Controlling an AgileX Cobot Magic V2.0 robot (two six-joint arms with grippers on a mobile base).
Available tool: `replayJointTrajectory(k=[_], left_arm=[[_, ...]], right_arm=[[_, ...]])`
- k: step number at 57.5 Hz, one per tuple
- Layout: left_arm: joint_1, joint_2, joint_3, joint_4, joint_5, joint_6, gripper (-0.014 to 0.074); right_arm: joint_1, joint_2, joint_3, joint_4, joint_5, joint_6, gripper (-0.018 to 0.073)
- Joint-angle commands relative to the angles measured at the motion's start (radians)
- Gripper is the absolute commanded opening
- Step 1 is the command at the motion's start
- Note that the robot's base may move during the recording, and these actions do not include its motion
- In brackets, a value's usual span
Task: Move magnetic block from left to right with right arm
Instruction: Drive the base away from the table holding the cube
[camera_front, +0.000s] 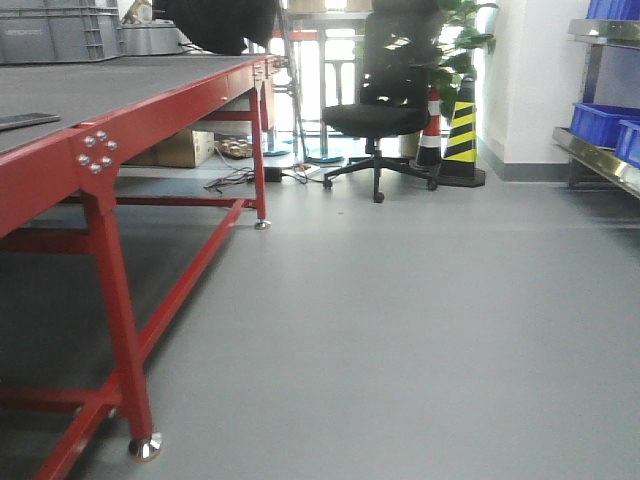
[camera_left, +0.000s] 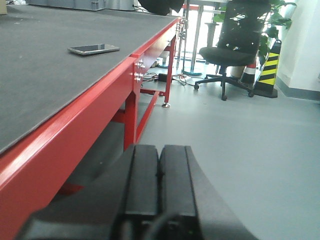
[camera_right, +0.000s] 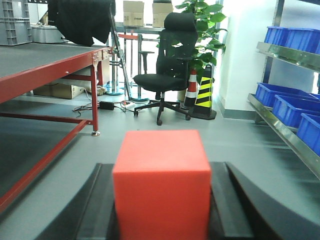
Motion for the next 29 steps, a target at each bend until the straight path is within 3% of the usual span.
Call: replayJointTrajectory(k=[1, 29], left_arm=[[0.000, -0.006, 0.008, -0.007, -0.085, -0.002, -0.0117], [0.000, -0.006, 0.008, -0.007, -0.085, -0.002, -0.0117]], right_arm=[[-0.006, 0.007, -0.029, -0.009, -0.096, -0.007, 0.0233], [-0.006, 0.007, -0.029, -0.009, -0.096, -0.007, 0.0233]])
